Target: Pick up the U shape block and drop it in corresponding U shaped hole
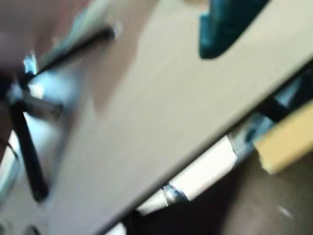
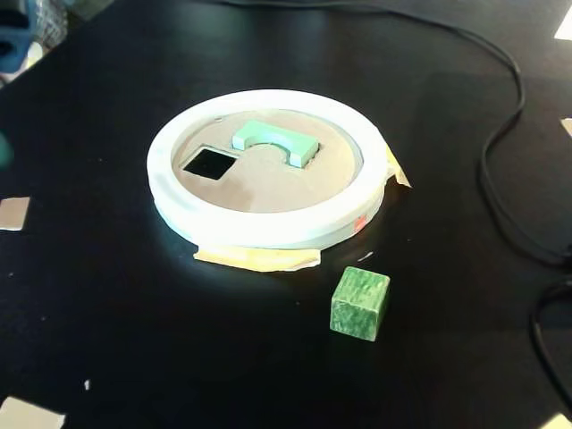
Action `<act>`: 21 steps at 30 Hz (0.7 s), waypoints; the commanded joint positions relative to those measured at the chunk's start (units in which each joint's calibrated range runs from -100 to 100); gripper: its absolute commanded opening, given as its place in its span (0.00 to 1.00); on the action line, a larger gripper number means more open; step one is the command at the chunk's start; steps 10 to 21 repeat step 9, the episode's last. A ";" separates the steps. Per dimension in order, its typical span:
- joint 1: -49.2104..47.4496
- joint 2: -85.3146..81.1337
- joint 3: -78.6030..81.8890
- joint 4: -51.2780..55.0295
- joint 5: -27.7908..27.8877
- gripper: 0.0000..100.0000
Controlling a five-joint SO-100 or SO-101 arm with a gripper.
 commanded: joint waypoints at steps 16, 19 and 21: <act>-2.40 -0.89 12.25 -1.31 0.20 0.89; -2.40 -0.89 12.25 -1.31 0.20 0.89; -2.40 -0.89 12.25 -1.31 0.20 0.89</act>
